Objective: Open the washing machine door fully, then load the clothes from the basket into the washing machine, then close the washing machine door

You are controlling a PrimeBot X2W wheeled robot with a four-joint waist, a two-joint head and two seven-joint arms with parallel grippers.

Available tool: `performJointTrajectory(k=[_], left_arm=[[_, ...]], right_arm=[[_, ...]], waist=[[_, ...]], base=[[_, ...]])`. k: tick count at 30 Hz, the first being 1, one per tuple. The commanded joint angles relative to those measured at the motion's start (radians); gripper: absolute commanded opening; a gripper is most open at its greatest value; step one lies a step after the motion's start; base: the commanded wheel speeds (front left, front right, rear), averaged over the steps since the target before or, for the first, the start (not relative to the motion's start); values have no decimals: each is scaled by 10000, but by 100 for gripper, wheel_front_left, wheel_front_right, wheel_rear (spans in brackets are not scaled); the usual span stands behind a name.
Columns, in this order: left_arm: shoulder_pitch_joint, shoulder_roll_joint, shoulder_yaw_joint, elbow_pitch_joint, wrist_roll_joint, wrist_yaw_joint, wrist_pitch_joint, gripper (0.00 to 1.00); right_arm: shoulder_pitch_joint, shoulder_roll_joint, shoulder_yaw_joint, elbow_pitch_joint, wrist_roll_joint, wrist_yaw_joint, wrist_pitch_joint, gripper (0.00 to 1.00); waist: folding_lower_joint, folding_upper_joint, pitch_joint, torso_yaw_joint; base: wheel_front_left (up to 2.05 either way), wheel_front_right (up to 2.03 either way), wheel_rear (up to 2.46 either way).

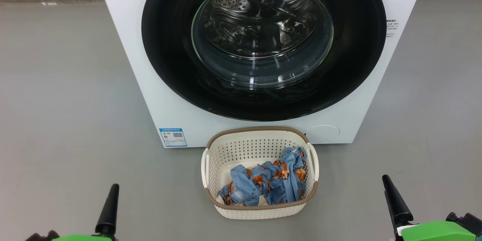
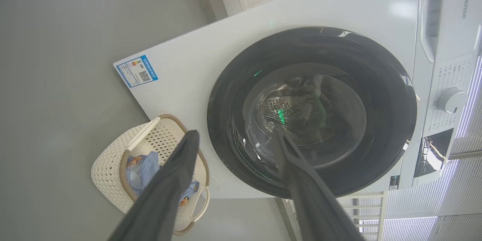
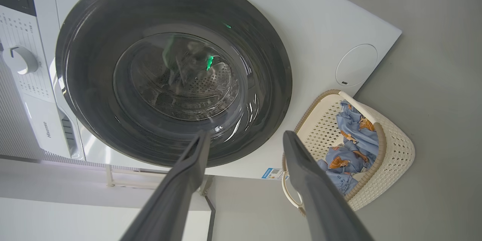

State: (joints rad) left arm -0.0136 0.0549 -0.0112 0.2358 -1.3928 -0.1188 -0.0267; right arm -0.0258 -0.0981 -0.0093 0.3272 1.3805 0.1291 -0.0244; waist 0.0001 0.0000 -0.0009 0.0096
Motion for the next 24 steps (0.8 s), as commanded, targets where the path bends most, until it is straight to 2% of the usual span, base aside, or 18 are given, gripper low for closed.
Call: performJointTrajectory(k=[1,24], left_arm=[[-141,163,119,-336,196,-32,-87,100],[-20,80,231,-691,3792,-55,-684,100]], right_arm=[[-442,-142,98,-258,-229,4,-99,100],[-604,-359,417,-197,-3327,7,-699,100]], waist=[[-1,0,1,1],[-1,0,-4,27]], base=[[0,0,0],[0,0,0]])
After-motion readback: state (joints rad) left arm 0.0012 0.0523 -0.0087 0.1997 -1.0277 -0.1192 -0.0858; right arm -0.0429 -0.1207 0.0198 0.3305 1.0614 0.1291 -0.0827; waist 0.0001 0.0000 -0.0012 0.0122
